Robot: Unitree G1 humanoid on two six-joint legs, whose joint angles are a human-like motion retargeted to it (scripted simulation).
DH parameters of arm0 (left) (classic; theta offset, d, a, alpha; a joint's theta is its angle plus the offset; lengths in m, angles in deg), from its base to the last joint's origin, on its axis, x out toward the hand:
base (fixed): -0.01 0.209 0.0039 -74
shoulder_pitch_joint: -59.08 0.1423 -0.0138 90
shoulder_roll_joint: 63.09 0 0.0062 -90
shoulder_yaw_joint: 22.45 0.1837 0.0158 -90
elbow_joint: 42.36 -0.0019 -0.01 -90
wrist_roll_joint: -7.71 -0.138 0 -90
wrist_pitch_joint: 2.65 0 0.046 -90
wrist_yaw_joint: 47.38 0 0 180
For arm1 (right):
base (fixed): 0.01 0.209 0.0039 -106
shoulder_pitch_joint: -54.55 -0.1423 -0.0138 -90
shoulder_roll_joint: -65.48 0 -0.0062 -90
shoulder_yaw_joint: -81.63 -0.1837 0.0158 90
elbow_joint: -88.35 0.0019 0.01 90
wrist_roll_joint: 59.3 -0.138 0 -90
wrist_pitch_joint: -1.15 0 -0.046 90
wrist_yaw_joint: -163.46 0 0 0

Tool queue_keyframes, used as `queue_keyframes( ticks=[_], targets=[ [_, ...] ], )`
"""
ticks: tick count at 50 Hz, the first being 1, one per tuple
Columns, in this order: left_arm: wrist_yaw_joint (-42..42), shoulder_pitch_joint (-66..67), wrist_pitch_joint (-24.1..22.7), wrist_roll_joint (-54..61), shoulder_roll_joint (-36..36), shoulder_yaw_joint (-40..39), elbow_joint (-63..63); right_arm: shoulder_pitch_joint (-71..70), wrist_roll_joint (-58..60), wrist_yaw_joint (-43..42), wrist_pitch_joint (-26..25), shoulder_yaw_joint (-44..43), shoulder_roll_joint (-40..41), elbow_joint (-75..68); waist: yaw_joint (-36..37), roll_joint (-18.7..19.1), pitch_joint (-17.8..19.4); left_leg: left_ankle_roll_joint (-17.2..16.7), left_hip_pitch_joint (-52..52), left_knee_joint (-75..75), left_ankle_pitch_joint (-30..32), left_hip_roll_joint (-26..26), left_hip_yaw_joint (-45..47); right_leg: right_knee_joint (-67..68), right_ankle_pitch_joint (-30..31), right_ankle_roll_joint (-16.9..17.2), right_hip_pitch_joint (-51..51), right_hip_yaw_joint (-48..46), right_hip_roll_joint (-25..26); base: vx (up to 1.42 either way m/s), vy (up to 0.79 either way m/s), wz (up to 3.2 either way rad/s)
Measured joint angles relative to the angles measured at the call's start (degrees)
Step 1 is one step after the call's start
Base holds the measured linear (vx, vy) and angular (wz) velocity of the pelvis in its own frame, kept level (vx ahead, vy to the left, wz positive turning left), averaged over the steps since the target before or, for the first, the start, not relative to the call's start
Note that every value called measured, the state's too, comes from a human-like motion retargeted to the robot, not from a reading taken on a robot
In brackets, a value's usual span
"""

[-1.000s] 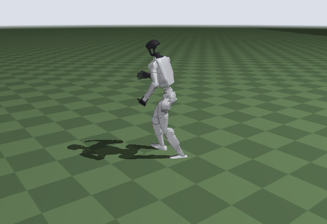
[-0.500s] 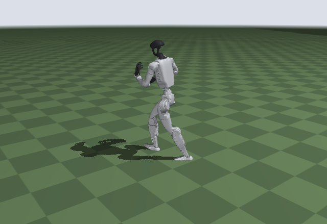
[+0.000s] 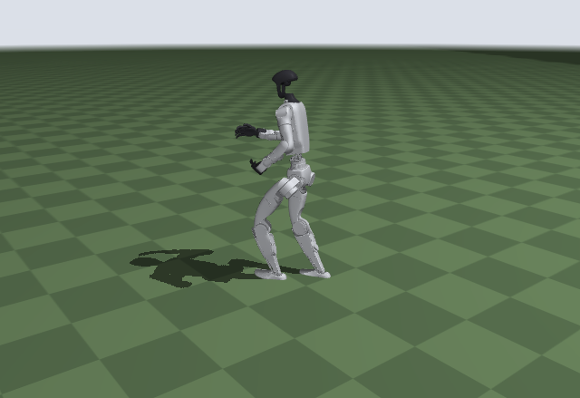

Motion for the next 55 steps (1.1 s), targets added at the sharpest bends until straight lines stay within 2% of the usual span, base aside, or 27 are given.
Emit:
queue_keyframes(
  ticks=[2,5,7,8,10,11,13,15,18,20,27,30,32,33,36,38,40,43,45,47,48,50,52,55],
  targets=[
    [-2.8,1.6,-1.1,-1.1,-0.5,-2.0,-2.3,-1.1,1.5,-1.2,-0.2,-0.5,-0.2,-0.3,0.3,-1.8,-0.9,-0.4,0.3,-6.8,2.3,-2.5,1.2,0.9,-2.0,0.1,0.8,0.9,-1.3,0.56,0.04,-0.06],
    [-6.8,3.8,-2.4,-2.4,-1.0,-4.4,-5.0,-1.4,3.3,-2.3,-0.2,-0.7,-0.5,0.4,0.6,-3.6,-1.8,0.5,-0.2,-4.4,3.4,-3.5,2.1,7.2,-5.8,-0.2,0.9,3.0,-1.8,0.55,0.04,-0.23],
    [-9.8,4.6,-3.5,-3.4,-1.4,-5.7,-6.7,-1.0,4.5,-2.7,0.1,-0.4,-0.3,1.6,0.1,-6.3,-2.1,2.3,0.7,-1.8,3.1,-4.8,3.5,14.1,-6.9,0.9,0.0,3.8,-3.7,0.57,0.04,-0.29],
    [-11.0,4.9,-4.0,-3.8,-1.5,-6.1,-7.5,-0.6,5.0,-2.8,0.3,-0.1,-0.2,2.5,-0.5,-7.9,-2.1,3.5,1.5,-0.6,2.2,-5.8,4.4,18.6,-6.3,2.1,-0.9,3.8,-5.2,0.55,0.05,-0.15],
    [-13.9,4.2,-5.1,-4.9,-2.1,-6.9,-9.4,0.6,5.5,-2.4,0.5,0.5,0.2,5.6,-2.7,-14.0,-1.5,5.9,5.1,-3.1,1.8,-11.5,7.6,31.5,-1.8,6.5,-4.9,4.6,-11.3,0.54,0.07,0.05],
    [-14.8,4.1,-5.3,-5.4,-2.3,-6.7,-9.5,1.4,5.6,-2.2,0.9,1.1,0.1,6.7,-3.8,-15.2,-1.4,6.5,5.9,-2.2,0.5,-12.3,8.1,37.1,0.8,7.2,-7.0,4.0,-13.1,0.53,0.07,0.07],
    [-16.8,2.3,-5.8,-5.9,-3.2,-6.2,-9.7,2.6,5.1,-1.3,1.4,2.3,-0.5,9.6,-6.3,-18.1,-1.2,7.6,9.3,-5.2,-0.2,-15.1,9.4,46.9,4.4,7.3,-13.1,3.7,-17.8,0.54,0.1,-0.02],
    [-18.2,0.0,-6.1,-6.0,-4.2,-4.8,-8.7,3.9,4.3,0.0,1.9,3.9,-1.5,11.9,-9.0,-19.6,-1.0,7.8,13.4,-9.1,-0.9,-17.2,9.8,52.5,4.9,5.8,-19.2,3.7,-21.2,0.57,0.12,-0.01],
    [-18.4,-4.5,-6.3,-4.0,-5.6,-1.8,-4.4,6.3,2.4,2.3,3.0,6.9,-3.7,14.1,-12.9,-19.5,-0.4,7.3,19.2,-13.7,-2.6,-18.3,8.6,51.1,3.2,3.2,-27.1,3.2,-22.5,0.59,0.13,0.15],
    [-17.6,-8.2,-6.6,-2.2,-6.5,0.7,0.0,8.0,0.7,3.8,3.3,8.7,-5.6,14.9,-15.0,-18.9,-0.1,6.9,22.5,-16.2,-4.1,-18.4,7.2,46.4,2.9,2.8,-31.2,2.7,-21.6,0.6,0.1,0.39],
    [-14.5,-21.8,-9.3,5.4,-7.2,9.0,17.6,12.3,-4.8,6.7,3.0,11.3,-12.7,14.8,-16.7,-15.0,-1.1,5.7,29.3,-18.3,-9.5,-15.6,2.1,19.3,8.6,8.5,-37.0,-0.3,-14.4,0.56,0.01,0.41],
    [-11.3,-24.3,-8.6,10.0,-5.9,11.9,21.9,12.4,-7.0,6.6,2.8,11.3,-13.8,14.1,-15.3,-13.7,-2.1,4.9,30.6,-15.6,-11.7,-14.4,1.0,13.2,10.9,9.3,-35.3,-3.2,-13.4,0.53,-0.08,0.25],
    [-9.6,-22.8,-7.7,12.0,-4.4,13.4,22.6,12.3,-7.8,6.4,2.6,11.9,-13.0,14.0,-13.9,-13.6,-2.5,4.0,29.7,-8.3,-13.6,-13.5,1.1,16.8,10.8,8.5,-35.0,-4.0,-13.2,0.52,-0.09,0.13],
    [-8.0,-22.1,-6.4,13.9,-4.0,14.0,22.6,11.5,-8.9,6.1,2.5,12.0,-12.9,13.5,-13.1,-12.1,-2.2,2.9,28.7,-3.1,-14.3,-11.4,0.0,16.5,10.9,7.6,-33.2,-5.7,-11.9,0.54,-0.08,0.12],
    [-5.2,-17.7,-3.6,15.7,-3.2,15.1,21.6,9.7,-10.8,5.4,1.8,12.7,-11.8,13.3,-9.6,-9.3,-1.5,-0.3,24.0,16.3,-10.2,-4.5,0.3,20.6,8.0,4.5,-31.0,-8.0,-9.1,0.54,-0.04,-0.06],
    [-3.5,-14.6,-1.4,15.7,-3.4,14.5,20.9,7.4,-11.6,4.8,1.0,13.6,-11.0,12.7,-6.7,-6.6,-1.0,-1.3,18.2,28.9,-7.0,1.2,-0.8,20.1,6.7,2.7,-29.0,-9.6,-5.6,0.52,0.01,-0.37],
    [-2.0,-11.5,0.4,16.0,-3.9,13.7,20.8,6.2,-12.3,4.6,0.4,14.4,-10.0,11.9,-3.7,-5.5,-0.9,0.2,12.6,34.8,-6.7,5.1,-0.9,18.8,5.4,2.2,-27.2,-9.9,-3.7,0.54,0.07,-0.45],
    [-2.0,-7.8,1.7,15.3,-5.6,12.8,21.8,7.7,-14.1,5.1,0.0,14.9,-7.6,10.8,-1.2,-6.3,-1.7,3.9,7.0,29.2,-11.2,6.1,1.7,17.1,4.1,3.2,-24.9,-8.8,-4.9,0.55,0.14,-0.23],
    [-2.4,-6.5,1.9,14.7,-6.6,12.9,22.9,10.2,-15.1,5.8,0.1,14.9,-6.2,10.5,-1.5,-7.5,-2.2,5.4,6.5,20.9,-14.3,3.9,4.3,18.4,3.1,4.4,-24.5,-7.7,-6.9,0.52,0.19,0.13],
    [-3.2,-6.0,1.6,13.9,-7.0,13.7,24.3,13.6,-15.6,6.5,0.4,14.6,-5.3,10.8,-4.8,-10.0,-2.8,7.5,7.9,13.3,-15.9,-0.8,7.1,25.5,1.6,6.0,-27.4,-5.8,-11.2,0.46,0.19,0.72],
    [-3.4,-6.2,1.3,13.3,-7.1,14.3,24.9,15.3,-15.9,6.7,0.6,14.3,-5.2,11.1,-7.4,-11.9,-3.1,9.2,9.1,10.1,-17.1,-4.0,8.7,31.5,1.6,6.7,-29.9,-4.8,-14.9,0.42,0.18,1.05],
    [-3.0,-7.9,0.6,11.9,-8.0,15.3,26.6,18.3,-16.8,7.3,0.7,13.2,-5.1,12.3,-11.8,-14.5,-3.1,11.3,11.8,5.2,-17.5,-9.4,10.2,44.8,6.5,6.0,-35.9,-4.5,-23.0,0.4,0.16,1.06],
    [-3.0,-10.3,-0.4,9.9,-9.4,16.8,28.4,21.6,-16.9,7.4,0.9,11.3,-4.9,13.4,-16.3,-16.2,-2.6,12.7,14.1,3.3,-17.5,-14.1,9.1,54.7,7.6,5.3,-42.4,-0.2,-25.2,0.42,0.12,1.2],
    [-3.2,-14.6,-1.5,7.9,-12.0,19.5,30.1,26.2,-16.3,8.0,1.1,7.3,-5.5,15.2,-21.0,-18.4,-1.5,13.5,18.5,2.0,-17.5,-18.5,6.9,60.0,12.3,7.1,-49.1,5.2,-23.9,0.49,0.09,0.92]
  ],
)
